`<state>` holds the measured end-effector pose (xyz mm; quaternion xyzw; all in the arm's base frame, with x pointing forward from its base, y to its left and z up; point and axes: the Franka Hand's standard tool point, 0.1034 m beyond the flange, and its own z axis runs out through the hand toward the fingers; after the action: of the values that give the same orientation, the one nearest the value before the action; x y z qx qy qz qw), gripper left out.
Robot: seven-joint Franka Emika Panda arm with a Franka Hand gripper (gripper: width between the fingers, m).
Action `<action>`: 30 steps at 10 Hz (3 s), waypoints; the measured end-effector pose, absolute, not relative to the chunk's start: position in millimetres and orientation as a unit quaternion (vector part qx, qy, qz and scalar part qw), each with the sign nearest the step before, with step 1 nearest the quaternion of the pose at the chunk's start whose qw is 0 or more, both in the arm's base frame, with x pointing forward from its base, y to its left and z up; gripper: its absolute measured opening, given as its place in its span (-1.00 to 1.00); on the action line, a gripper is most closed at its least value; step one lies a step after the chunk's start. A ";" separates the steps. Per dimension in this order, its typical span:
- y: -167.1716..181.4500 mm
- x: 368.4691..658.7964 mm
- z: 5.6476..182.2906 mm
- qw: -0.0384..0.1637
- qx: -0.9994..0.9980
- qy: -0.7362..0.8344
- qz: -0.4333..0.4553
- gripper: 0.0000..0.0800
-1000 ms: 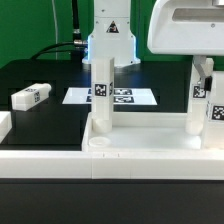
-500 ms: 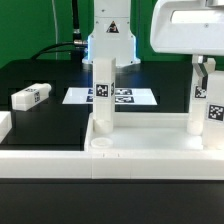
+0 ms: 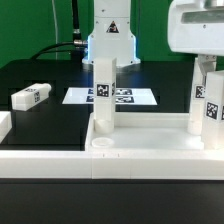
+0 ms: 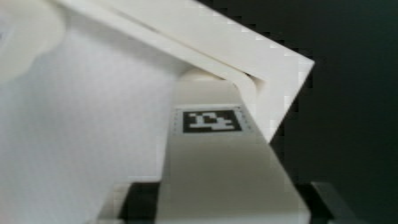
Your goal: Assemble desk
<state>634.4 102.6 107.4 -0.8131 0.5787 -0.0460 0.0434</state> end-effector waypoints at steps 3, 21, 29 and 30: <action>103.2 634.7 107.4 0.050 -0.737 0.673 -0.039 -0.27; 101.5 636.5 105.1 0.006 -0.972 0.226 -0.058 0.62; 101.5 636.9 105.3 -0.015 -0.997 0.039 -0.061 0.59; 101.4 637.0 105.2 -0.015 -0.997 0.041 -0.061 0.59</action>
Offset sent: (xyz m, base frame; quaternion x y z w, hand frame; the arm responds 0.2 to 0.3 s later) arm 0.0014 0.0061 -0.0021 -0.0057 -0.0146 0.2388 0.9709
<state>637.0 101.4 105.2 -0.9972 0.0412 -0.0607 -0.0151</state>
